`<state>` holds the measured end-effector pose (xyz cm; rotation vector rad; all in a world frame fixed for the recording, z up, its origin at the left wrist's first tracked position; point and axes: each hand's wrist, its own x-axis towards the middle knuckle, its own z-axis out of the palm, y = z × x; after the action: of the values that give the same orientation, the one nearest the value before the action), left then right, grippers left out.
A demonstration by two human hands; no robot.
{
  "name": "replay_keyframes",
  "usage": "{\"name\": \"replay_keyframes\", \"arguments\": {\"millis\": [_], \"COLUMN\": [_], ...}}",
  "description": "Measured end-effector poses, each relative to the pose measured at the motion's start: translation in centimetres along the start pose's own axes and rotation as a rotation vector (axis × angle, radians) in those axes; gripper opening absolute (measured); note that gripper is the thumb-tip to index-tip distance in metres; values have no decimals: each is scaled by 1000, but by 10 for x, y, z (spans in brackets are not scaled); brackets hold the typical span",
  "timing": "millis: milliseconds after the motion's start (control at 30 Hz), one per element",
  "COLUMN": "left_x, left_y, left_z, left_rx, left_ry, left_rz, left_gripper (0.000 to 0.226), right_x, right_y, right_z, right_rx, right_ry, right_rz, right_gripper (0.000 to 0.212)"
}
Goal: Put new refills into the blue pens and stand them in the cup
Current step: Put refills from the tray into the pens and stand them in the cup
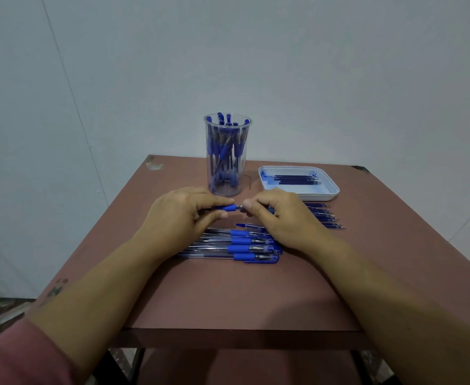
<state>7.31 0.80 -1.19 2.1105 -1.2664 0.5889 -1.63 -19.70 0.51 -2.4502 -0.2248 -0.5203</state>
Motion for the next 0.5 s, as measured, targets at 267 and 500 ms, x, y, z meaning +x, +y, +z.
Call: {"name": "replay_keyframes", "arguments": {"millis": [267, 500], "left_x": [0, 0], "left_y": [1, -1], "left_z": [0, 2], "left_rx": [-13, -32], "left_ry": [-2, -31], "left_rz": [-4, -48], "left_gripper": [39, 26], "right_x": [-1, 2], "right_y": [0, 4], "right_z": [-1, 3], "right_rx": [74, 42], "right_ry": [8, -11], "right_rz": [9, 2], "right_gripper": [22, 6]}}
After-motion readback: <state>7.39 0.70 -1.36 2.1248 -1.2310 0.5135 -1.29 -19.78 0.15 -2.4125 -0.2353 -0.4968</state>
